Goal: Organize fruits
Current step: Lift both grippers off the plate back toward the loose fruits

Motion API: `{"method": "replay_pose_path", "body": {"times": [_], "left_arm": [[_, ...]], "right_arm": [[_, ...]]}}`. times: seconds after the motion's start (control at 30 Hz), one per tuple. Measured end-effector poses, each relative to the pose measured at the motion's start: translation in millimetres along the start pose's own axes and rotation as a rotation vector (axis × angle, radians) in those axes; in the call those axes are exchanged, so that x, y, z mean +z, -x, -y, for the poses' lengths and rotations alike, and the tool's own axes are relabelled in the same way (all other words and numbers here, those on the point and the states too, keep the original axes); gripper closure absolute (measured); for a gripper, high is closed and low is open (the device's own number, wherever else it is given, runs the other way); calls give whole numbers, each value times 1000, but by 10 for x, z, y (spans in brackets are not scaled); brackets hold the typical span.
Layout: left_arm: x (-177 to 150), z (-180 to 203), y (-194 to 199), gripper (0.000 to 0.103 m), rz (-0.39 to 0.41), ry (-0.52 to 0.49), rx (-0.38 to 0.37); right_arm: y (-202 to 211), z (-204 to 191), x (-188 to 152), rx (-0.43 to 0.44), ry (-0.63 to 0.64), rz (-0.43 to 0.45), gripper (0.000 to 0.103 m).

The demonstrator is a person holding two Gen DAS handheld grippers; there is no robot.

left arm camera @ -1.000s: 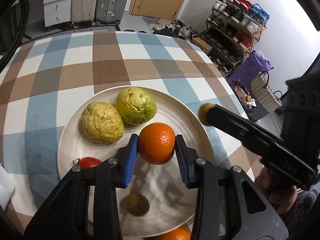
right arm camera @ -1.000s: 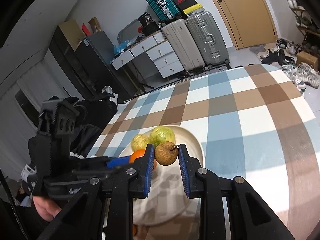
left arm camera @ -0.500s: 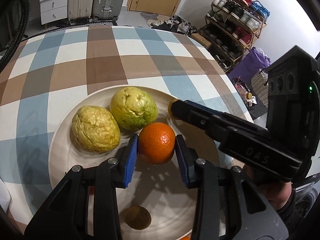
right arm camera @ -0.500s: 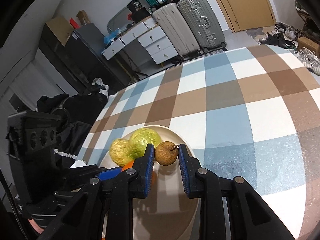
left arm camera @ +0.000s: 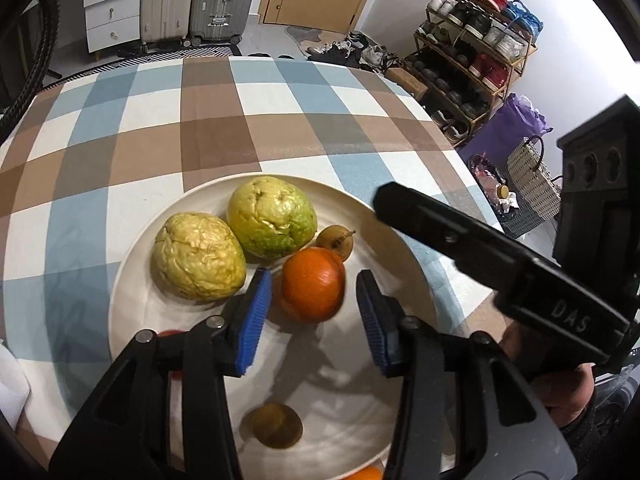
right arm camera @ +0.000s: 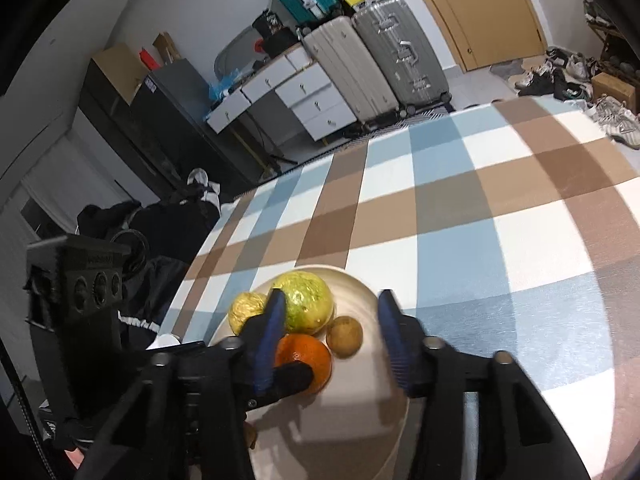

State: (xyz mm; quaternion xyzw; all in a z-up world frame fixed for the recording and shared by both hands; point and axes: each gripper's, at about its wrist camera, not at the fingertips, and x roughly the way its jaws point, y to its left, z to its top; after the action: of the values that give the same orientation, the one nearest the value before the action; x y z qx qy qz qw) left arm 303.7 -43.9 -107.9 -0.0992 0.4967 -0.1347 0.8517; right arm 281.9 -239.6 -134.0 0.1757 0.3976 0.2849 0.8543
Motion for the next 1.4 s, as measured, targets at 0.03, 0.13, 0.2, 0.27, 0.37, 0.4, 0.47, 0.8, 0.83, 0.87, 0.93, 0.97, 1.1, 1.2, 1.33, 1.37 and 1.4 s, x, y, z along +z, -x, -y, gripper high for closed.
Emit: {"method": "replay_pose_path", "body": {"times": [0.03, 0.13, 0.2, 0.27, 0.37, 0.4, 0.47, 0.8, 0.83, 0.87, 0.93, 0.97, 1.1, 1.2, 1.33, 1.37, 1.4], "left_arm": [[-9, 9, 36, 56, 5, 0, 8], [-56, 39, 171, 41, 31, -2, 30], [-93, 58, 279, 36, 52, -6, 49], [-140, 80, 404, 35, 74, -12, 63], [-220, 95, 563, 32, 89, -9, 74], [-259, 108, 628, 30, 96, -14, 83], [-335, 127, 758, 29, 120, -23, 96], [-793, 163, 1462, 20, 243, -18, 153], [-869, 142, 1526, 19, 251, -12, 161], [-920, 131, 1562, 18, 254, -9, 165], [-1040, 104, 1627, 15, 259, -5, 170], [-1129, 87, 1672, 15, 259, -2, 174], [-1375, 39, 1742, 14, 257, 0, 171], [-1569, 7, 1787, 7, 262, 3, 172], [-1814, -27, 1816, 2, 268, 3, 184], [-1882, -37, 1821, 2, 266, 3, 179], [-1921, -47, 1817, 2, 266, 7, 179]], "right_arm": [[53, -7, -4, -4, -1, 5, 52], [212, -23, -41, -9, -13, 19, 52], [321, -44, -88, -17, -12, 30, 52], [487, -70, -182, -55, -10, 49, 49], [693, -93, -321, -77, -10, 64, 40], [756, -105, -366, -81, -11, 70, 38], [917, -150, -465, -88, -4, 89, 32], [1537, -462, -850, -108, 10, 176, 7], [1580, -513, -906, -119, 17, 181, 5], [1609, -551, -940, -121, 22, 187, 4], [1655, -627, -1027, -117, 34, 194, 3], [1676, -657, -1072, -117, 38, 195, 3], [1709, -745, -1234, -118, 41, 186, 1], [1733, -793, -1361, -107, 32, 179, 1], [1736, -821, -1515, -80, 15, 158, 1], [1727, -832, -1561, -77, 15, 149, 1], [1714, -841, -1591, -77, 17, 141, 1]]}}
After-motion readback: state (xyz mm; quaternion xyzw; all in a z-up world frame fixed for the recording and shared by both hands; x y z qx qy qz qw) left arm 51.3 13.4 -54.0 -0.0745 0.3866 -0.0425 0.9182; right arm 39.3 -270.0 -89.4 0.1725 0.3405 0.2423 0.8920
